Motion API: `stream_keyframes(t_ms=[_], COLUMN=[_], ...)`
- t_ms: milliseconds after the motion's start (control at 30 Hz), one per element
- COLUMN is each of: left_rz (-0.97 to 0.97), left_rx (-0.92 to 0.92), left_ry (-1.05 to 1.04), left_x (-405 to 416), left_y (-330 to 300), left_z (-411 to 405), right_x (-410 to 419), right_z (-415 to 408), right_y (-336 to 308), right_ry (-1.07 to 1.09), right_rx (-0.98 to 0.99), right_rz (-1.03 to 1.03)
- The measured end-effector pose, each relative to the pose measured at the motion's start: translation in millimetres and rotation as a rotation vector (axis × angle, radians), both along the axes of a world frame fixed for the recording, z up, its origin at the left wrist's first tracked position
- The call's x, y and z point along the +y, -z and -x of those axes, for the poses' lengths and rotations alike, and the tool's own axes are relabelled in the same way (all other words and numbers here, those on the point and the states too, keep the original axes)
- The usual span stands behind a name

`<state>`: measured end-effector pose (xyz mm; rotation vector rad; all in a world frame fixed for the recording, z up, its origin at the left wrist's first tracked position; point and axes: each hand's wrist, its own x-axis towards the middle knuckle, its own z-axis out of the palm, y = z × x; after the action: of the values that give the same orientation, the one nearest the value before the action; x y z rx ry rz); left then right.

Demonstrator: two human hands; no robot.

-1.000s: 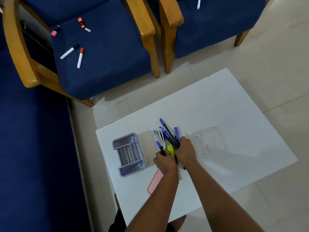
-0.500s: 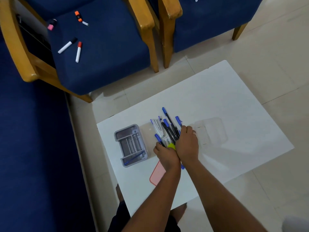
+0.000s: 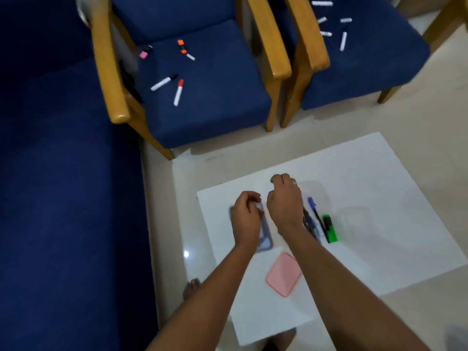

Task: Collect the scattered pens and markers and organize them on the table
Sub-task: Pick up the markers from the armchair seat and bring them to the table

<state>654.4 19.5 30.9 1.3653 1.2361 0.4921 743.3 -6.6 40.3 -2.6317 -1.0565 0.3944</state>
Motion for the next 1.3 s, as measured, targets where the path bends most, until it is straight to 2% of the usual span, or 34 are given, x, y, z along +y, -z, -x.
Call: stream_keyframes(t_ms=[200,333,433,533,667,933,1067,1200,1300], left_rz=[-0.025,-0.054,-0.092,-0.1,-0.048,-0.003,0.083,-0.014,-0.07], left_rx=[0.045,0.075,0.064,0.031,0.014,0.128,0.399,0.798,0.886], left_ry=[-0.04,-0.027,-0.041,-0.067,-0.059,0.118,0.276,0.724,0.758], left_x=[128,206,262,308,339,408,476,520,541], left_y=[-38,-71,-105,-131,-137,-98,-48,5,39], left_z=[80,120,134,135,127,67,4,-39,-66], right_x=[134,217,273,317,358,426,468,502,530], right_z=[55,72,86,95,89,36,-38,-103,-145], right_y=[-48,-89,-117,-134,-133,-99,-68,-44,-27], right_ry=[-0.102,-0.055,-0.035,-0.085,-0.152,-0.125,-0.108,-0.113,-0.141], right_rx=[-0.008,0.024,0.113,0.195,0.223,0.288,0.332,0.32,0.303], right_rz=[-0.059,-0.103,-0.058,0.06,0.187,0.192,0.203,0.214,0.221])
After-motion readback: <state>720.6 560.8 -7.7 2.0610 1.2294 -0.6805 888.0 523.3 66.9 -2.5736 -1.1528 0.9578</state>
